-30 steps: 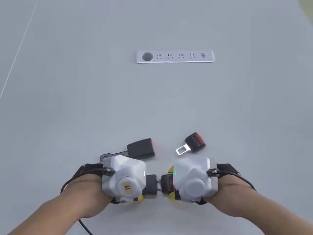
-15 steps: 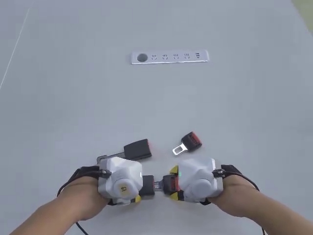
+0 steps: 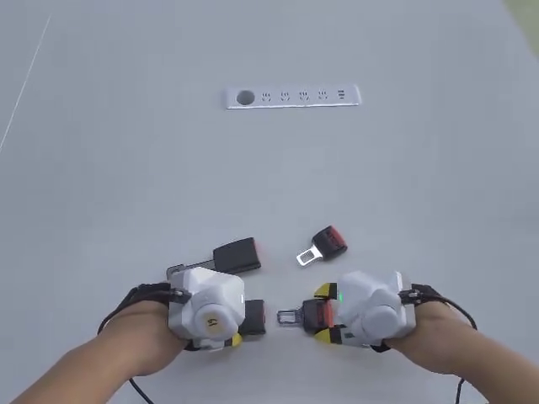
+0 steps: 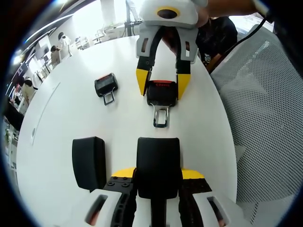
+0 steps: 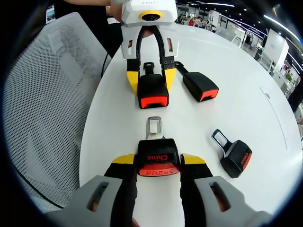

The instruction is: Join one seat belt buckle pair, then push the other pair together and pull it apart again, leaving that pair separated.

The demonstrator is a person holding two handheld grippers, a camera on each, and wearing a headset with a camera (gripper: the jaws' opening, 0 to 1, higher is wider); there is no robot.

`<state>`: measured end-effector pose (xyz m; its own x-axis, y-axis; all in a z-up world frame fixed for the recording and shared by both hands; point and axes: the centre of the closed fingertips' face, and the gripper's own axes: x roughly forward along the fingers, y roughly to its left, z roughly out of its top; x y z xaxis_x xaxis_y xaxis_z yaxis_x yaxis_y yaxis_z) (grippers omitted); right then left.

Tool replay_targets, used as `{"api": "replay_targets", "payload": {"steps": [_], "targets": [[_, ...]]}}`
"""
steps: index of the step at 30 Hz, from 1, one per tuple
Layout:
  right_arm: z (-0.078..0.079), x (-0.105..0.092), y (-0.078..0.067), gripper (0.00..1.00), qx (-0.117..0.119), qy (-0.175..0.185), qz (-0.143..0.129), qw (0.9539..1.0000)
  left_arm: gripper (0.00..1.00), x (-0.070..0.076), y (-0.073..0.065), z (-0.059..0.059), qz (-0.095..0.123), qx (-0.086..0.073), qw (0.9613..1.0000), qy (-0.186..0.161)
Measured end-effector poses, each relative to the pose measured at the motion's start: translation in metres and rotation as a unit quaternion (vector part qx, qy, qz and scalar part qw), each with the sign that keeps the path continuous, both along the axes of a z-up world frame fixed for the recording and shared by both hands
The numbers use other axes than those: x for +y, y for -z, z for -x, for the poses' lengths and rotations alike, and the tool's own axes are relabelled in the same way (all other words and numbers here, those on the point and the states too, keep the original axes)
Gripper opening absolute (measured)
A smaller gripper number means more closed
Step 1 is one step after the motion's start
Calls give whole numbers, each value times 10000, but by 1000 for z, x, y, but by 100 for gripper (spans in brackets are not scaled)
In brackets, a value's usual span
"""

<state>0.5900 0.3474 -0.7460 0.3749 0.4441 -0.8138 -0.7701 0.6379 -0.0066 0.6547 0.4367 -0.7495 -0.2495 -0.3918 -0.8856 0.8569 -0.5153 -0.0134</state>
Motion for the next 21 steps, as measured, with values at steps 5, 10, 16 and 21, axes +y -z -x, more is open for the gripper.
{"api": "replay_targets", "payload": {"steps": [5,10,16,21], "targets": [[10,-11,0,33,28,47,1,10000,34,0,0,0,16,10,10000,-24],[21,-22,2,34,52,83,77,9999,34,0,0,0,29,23,10000,-14],[27,-32,3,34,57,185,24,9998,34,0,0,0,42,31,10000,-13],[30,-36,4,34,83,138,71,9998,34,0,0,0,50,35,10000,-12]]}}
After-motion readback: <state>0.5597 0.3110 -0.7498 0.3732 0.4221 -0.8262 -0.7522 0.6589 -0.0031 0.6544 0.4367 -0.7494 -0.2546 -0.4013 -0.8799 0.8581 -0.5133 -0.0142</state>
